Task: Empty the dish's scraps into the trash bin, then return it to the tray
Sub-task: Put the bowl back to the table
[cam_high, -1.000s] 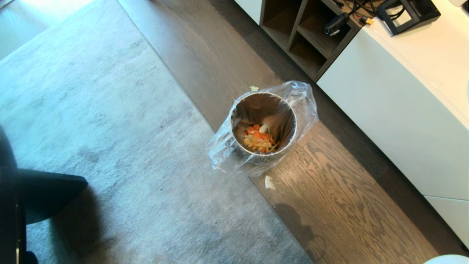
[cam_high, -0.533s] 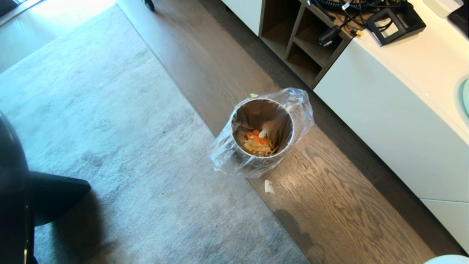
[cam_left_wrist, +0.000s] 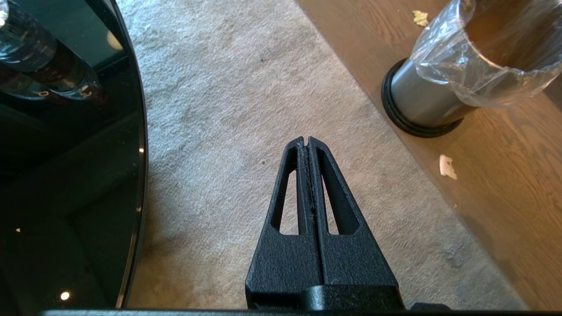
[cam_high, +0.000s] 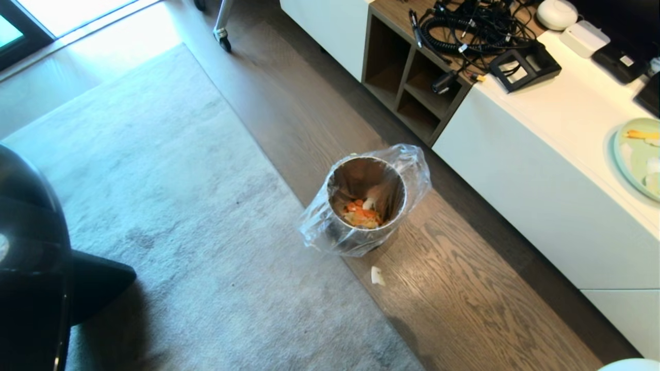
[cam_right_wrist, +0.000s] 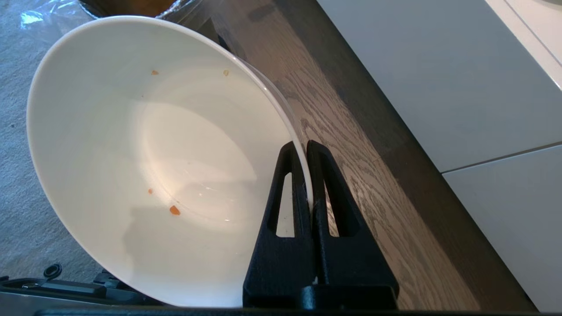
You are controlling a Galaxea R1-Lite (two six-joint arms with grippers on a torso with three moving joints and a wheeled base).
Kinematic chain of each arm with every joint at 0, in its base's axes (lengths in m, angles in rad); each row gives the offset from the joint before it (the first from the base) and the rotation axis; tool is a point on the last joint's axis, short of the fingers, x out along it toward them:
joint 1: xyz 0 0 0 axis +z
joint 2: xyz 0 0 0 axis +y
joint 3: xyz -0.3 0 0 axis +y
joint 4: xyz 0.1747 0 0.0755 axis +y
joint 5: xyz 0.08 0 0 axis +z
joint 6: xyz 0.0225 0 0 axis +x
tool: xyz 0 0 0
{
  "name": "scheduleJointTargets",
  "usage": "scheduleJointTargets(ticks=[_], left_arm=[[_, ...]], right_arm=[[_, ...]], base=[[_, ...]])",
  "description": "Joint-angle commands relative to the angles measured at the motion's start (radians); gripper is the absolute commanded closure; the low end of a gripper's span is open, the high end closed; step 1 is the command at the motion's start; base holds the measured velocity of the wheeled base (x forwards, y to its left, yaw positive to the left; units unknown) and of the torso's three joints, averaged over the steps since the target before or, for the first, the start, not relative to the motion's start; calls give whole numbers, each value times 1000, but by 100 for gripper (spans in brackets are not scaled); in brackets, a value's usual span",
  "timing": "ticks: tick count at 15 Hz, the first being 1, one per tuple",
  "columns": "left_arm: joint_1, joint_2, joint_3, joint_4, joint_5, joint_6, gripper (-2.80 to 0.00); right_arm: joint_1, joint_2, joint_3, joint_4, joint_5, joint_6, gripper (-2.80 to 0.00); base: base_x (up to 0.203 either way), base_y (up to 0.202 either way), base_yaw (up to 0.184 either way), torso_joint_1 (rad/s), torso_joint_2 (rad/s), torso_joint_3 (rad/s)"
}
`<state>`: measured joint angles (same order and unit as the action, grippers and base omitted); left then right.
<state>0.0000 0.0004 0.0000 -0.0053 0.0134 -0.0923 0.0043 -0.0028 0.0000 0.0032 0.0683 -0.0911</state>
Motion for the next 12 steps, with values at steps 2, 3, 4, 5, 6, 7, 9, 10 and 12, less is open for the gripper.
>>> scheduleJointTargets(ticks=[2,3,4,5,6,7,9,10,12], left_arm=[[0,0,0,-1,0,-1,0],[0,0,0,-1,0,-1,0],[0,0,0,-1,0,-1,0],[0,0,0,-1,0,0,0],[0,0,0,-1,0,-1,0],[0,0,0,-1,0,0,0],[0,0,0,-1,0,0,0],[0,0,0,-1,0,0,0],[0,0,0,-1,0,-1,0]], right_arm=[[0,3,0,0,1,-1,0],[0,3,0,0,1,-1,0],[0,3,0,0,1,-1,0],[0,3,0,0,1,-1,0],[0,3,0,0,1,-1,0],[0,3,0,0,1,-1,0],[0,3,0,0,1,-1,0],[0,3,0,0,1,-1,0],[0,3,0,0,1,-1,0]], base=[[0,0,0,0,1,202],[0,0,0,1,-2,199],[0,0,0,3,3,199],[0,0,0,-4,2,204],[0,0,0,2,2,199],[0,0,0,2,-7,203],[0,0,0,2,1,204],[0,0,0,6,-2,212],[0,0,0,3,6,199]])
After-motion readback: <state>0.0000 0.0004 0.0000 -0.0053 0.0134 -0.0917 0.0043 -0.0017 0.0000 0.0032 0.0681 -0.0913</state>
